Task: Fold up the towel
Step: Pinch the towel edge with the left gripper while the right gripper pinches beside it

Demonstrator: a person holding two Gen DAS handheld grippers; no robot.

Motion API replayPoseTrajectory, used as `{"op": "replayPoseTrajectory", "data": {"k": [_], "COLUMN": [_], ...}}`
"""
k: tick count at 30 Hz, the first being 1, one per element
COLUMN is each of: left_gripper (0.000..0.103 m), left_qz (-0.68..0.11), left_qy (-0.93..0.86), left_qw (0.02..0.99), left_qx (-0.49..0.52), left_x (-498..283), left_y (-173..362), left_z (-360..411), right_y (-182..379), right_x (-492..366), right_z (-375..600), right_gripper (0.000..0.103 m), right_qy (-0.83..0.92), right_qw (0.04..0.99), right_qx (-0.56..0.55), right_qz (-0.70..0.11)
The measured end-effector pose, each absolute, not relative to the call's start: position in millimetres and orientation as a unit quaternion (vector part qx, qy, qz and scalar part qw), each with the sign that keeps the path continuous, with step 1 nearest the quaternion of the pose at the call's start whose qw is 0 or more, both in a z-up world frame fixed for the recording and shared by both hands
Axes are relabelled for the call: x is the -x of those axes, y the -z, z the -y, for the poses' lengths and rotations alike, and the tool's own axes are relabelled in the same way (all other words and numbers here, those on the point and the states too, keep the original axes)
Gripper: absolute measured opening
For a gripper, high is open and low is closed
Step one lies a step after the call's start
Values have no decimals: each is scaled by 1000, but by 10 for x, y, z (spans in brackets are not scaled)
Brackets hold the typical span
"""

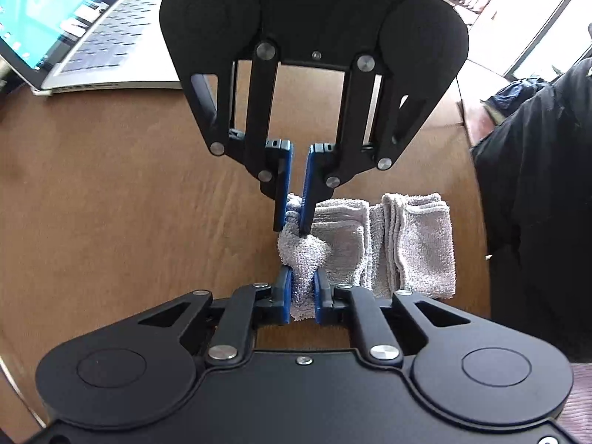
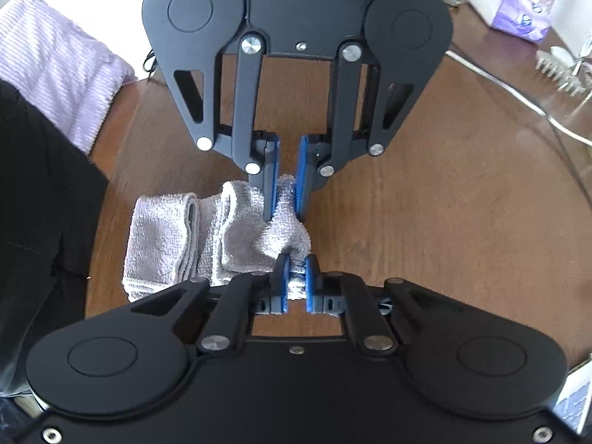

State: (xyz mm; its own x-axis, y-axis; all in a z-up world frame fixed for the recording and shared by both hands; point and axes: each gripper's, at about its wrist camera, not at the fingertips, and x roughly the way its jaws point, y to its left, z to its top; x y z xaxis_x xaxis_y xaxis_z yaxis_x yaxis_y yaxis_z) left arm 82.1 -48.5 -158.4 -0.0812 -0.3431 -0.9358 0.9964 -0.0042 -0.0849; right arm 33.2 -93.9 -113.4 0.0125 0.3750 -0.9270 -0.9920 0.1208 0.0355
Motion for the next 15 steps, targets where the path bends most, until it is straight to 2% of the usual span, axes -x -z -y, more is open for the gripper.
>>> {"op": "replayPoseTrajectory", "data": {"k": [11,15], "left_gripper": [12,12], "left_qz": [-407,-393], "left_qy": [542,537], "left_qw": [610,625], "left_qx": [-410,-408], "left_x": [-1383,-1249], "left_y": [1432,1162], "left_z": [442,304], "right_y": [1074,900], "right_x": [-709,-710], "right_z": [1179,1100], "right_gripper": [10,10], "right_qy": [-514,-514], "right_qw": [654,658], "right_qx": [383,390], "right_qz": [-402,-388]}}
